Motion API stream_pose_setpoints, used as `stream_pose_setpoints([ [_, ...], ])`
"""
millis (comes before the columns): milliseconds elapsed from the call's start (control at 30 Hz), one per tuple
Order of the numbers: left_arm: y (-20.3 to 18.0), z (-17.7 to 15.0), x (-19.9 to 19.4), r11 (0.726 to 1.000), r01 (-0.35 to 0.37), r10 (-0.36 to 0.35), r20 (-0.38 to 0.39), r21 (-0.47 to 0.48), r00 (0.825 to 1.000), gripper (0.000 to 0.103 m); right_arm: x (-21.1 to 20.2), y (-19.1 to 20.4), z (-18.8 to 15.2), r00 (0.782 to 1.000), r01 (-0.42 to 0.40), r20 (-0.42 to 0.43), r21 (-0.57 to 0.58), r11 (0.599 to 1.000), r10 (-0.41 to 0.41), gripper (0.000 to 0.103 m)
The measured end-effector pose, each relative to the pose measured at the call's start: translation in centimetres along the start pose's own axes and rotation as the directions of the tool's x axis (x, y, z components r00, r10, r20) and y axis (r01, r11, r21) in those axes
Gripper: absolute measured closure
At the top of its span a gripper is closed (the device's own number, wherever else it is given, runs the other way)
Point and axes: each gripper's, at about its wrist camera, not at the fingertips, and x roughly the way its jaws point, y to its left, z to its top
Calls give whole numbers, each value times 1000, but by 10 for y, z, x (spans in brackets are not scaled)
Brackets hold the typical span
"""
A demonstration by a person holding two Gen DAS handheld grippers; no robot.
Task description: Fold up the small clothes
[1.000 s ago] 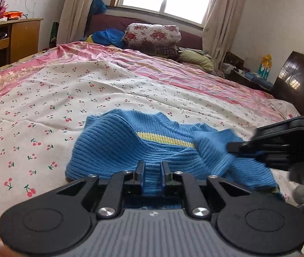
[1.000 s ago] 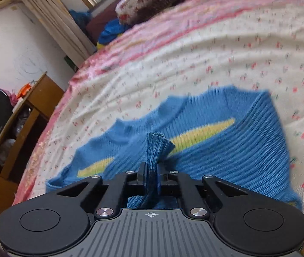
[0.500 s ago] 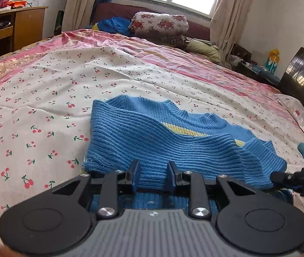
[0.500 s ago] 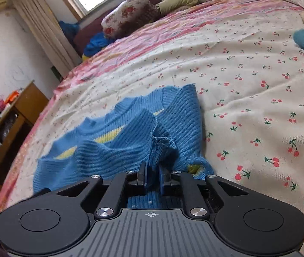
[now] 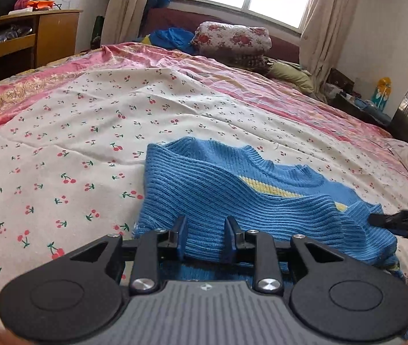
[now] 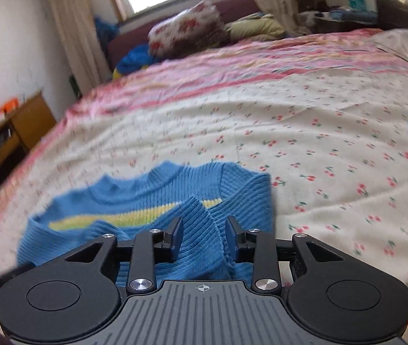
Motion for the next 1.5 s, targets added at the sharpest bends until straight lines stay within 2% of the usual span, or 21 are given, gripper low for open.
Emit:
stream_pose_setpoints([
  [100, 2, 1, 2, 1000, -11, 11, 2, -6, 1000, 69, 23, 6, -2, 998, -7, -60, -47, 999, 4, 70],
  [133, 3, 2, 2, 1000, -16, 16, 4, -8, 1000, 69, 26, 8, -2, 998, -11, -63, -59, 998, 7, 72],
  [233, 6, 3, 4, 999, -33, 33, 2, -16, 999, 69, 24, 11, 2, 998, -12, -60, -76, 997, 7, 96],
  [333, 8, 3, 4, 998, -52, 53, 12, -23, 999, 69, 13, 7, 15, 1000, 6, 9, -52, 999, -6, 99],
  [433, 9, 4, 2, 996, -92, 93, 37, -20, 995, 69, 6, -5, 24, 998, 17, 64, 21, 1000, -18, 99],
  [500, 13, 4, 4, 995, -98, 99, 28, -35, 995, 69, 13, -7, 22, 998, 46, 46, 14, 999, -46, 99],
  [600, 15, 4, 6, 994, -98, 99, 13, -46, 995, 69, 28, -7, 11, 996, 86, -32, -27, 996, -87, 97],
  [733, 13, 4, 6, 994, -103, 104, 17, -27, 994, 69, 17, -6, 9, 995, 101, 2, -28, 994, -101, 89],
  [900, 11, 4, 7, 994, -102, 102, 12, -27, 995, 69, -7, 8, 14, 985, 154, 93, -95, 983, -145, 87],
  [1033, 8, 3, 7, 994, -114, 114, 11, 3, 993, 68, -13, 27, 11, 988, 126, 114, -156, 980, -109, 85],
  [1200, 9, 3, 7, 994, -113, 113, 4, 9, 994, 68, 5, 49, 3, 997, 69, 57, -211, 975, -58, 85],
  [1333, 8, 4, 9, 993, -116, 116, 1, 25, 993, 68, 29, 46, 0, 997, 74, -16, -175, 982, -78, 85],
  [1433, 7, 3, 10, 992, -118, 119, -1, 37, 993, 68, 34, 36, 1, 995, 88, -24, -138, 987, -92, 78],
  [1500, 7, 4, 10, 992, -118, 118, -2, 38, 993, 68, 33, 33, 1, 995, 90, -28, -133, 987, -95, 77],
])
